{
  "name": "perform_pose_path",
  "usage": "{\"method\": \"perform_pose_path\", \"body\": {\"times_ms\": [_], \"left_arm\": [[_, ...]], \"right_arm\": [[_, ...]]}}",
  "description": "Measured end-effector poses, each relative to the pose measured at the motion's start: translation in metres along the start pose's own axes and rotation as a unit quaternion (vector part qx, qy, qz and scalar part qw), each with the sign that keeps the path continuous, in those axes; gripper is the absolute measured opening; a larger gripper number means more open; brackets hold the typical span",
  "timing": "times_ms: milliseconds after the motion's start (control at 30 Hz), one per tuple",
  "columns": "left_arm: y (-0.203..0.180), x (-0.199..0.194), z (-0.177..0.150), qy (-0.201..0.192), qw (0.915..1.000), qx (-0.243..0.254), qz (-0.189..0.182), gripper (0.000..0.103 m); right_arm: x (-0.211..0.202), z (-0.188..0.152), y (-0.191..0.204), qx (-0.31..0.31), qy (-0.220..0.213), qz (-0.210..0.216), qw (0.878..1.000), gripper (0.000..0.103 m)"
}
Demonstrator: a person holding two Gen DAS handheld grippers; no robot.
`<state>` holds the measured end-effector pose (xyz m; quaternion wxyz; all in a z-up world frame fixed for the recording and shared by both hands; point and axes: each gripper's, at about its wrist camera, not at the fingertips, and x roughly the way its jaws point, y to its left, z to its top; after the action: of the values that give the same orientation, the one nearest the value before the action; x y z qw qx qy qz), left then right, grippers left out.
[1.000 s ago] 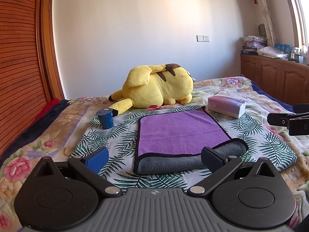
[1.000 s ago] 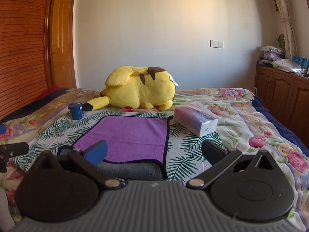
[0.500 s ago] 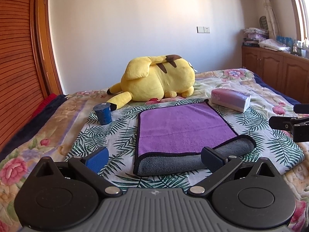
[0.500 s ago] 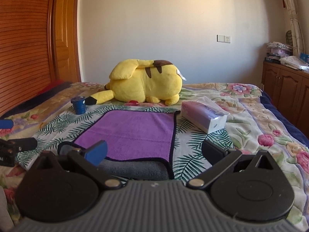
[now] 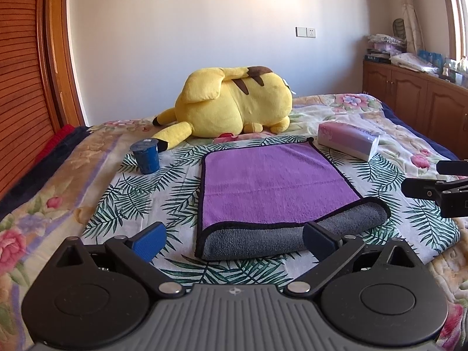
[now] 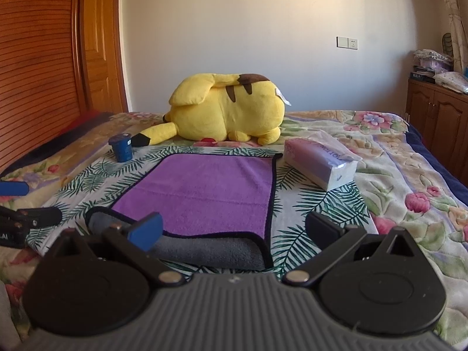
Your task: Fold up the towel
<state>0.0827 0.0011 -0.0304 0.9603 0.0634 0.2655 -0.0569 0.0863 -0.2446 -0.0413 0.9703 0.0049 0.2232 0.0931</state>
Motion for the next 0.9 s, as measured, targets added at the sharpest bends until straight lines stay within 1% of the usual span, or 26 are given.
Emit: {"method": "perform_pose_path", "body": {"times_ms": [200, 333, 467, 500, 567, 700, 833, 900], "left_arm": [[0.004, 0.009, 0.002, 0.008, 0.9999, -0.004, -0.009, 0.081], [0.006, 0.016, 0.003, 0.014, 0.9998, -0.003, -0.013, 0.073], [0.007, 0.025, 0.004, 0.018, 0.9997, 0.002, -0.016, 0.071], [0.008, 0.027, 0.004, 0.019, 0.9997, 0.003, -0.018, 0.069], [0.008, 0.033, 0.005, 0.021, 0.9996, 0.005, -0.018, 0.066], [0.011, 0.043, 0.006, 0.028, 0.9991, 0.000, -0.032, 0.059], [0.011, 0.053, 0.006, 0.032, 0.9989, 0.005, -0.033, 0.053], [0.013, 0.058, 0.006, 0.036, 0.9988, 0.006, -0.033, 0.052]], "right_arm": [[0.009, 0.001, 0.002, -0.011, 0.009, 0.006, 1.000, 0.103], [0.015, 0.001, 0.003, -0.020, 0.014, 0.013, 1.000, 0.103], [0.022, 0.003, 0.003, -0.025, 0.019, 0.017, 0.999, 0.102], [0.024, 0.003, 0.003, -0.025, 0.020, 0.019, 0.999, 0.101], [0.028, 0.003, 0.003, -0.024, 0.024, 0.022, 0.999, 0.091], [0.036, 0.003, 0.001, -0.025, 0.035, 0.026, 0.999, 0.089], [0.045, 0.003, 0.000, -0.024, 0.043, 0.030, 0.998, 0.088], [0.050, 0.003, -0.001, -0.023, 0.049, 0.031, 0.998, 0.086]]}}
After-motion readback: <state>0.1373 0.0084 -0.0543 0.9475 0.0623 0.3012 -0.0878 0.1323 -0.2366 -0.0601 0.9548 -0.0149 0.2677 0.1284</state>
